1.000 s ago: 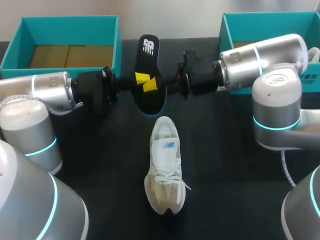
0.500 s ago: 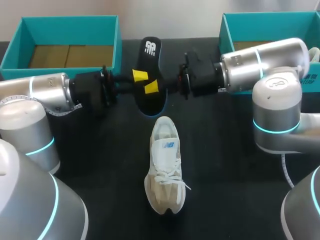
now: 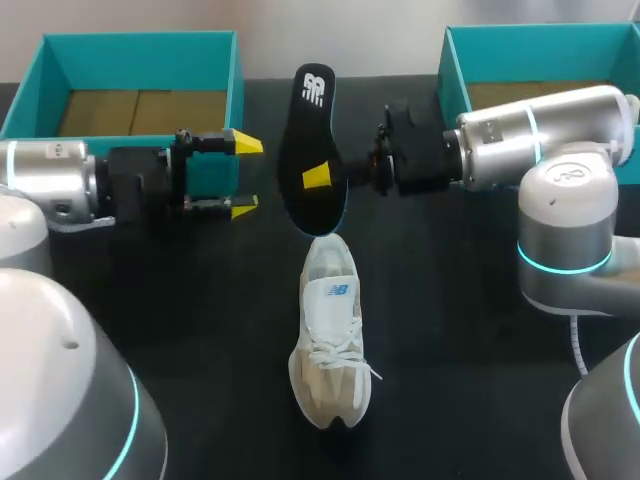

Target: Take the shoe out of the shoebox, open the shoe tongue, remove and reinsert the insole, then place the shoe into the shoebox

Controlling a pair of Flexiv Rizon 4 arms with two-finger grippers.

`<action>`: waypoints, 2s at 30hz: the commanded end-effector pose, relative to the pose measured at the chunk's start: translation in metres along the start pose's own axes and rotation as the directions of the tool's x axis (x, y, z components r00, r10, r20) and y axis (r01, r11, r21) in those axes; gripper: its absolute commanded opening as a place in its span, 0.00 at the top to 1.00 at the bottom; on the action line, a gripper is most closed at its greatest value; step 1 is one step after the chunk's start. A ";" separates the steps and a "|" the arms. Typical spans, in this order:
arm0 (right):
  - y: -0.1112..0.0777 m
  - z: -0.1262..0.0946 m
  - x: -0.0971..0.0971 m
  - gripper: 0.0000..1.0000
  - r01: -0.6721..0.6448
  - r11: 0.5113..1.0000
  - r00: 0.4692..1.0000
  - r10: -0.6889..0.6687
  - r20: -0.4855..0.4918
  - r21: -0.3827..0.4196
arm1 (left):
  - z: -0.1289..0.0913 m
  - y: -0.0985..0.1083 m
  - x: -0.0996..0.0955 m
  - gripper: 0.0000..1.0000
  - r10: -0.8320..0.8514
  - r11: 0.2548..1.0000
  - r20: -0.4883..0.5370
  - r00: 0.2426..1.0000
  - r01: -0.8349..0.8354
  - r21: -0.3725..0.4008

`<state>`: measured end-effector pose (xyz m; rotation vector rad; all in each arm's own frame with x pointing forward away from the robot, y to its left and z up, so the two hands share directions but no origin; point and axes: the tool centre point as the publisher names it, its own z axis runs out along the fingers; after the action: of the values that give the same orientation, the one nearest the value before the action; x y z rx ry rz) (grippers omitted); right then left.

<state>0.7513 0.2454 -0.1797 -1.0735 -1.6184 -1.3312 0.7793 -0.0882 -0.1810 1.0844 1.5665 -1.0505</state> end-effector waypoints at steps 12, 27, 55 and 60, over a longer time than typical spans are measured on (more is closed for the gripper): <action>0.000 0.001 -0.002 1.00 0.000 1.000 1.000 0.000 -0.003 0.000 | -0.010 -0.010 -0.006 0.00 -0.026 1.000 -0.131 0.991 0.023 -0.020; 0.007 -0.013 -0.016 1.00 0.255 0.961 0.959 -0.238 0.151 -0.107 | -0.011 -0.037 0.028 0.00 -0.335 0.934 -0.439 0.834 0.232 -0.273; 0.003 -0.007 -0.049 1.00 0.461 0.865 0.881 -0.419 0.219 -0.199 | 0.003 -0.049 0.084 0.00 -0.717 0.672 -0.467 0.517 0.336 -0.660; 0.006 -0.004 -0.051 1.00 0.515 0.828 0.855 -0.478 0.201 -0.221 | 0.000 -0.046 0.097 0.00 -0.769 0.611 -0.419 0.482 0.366 -0.702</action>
<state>0.7743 0.2318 -0.2183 -0.9557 -2.0037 -1.8257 0.7119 -0.0740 -0.2617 0.5312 2.7782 -0.6233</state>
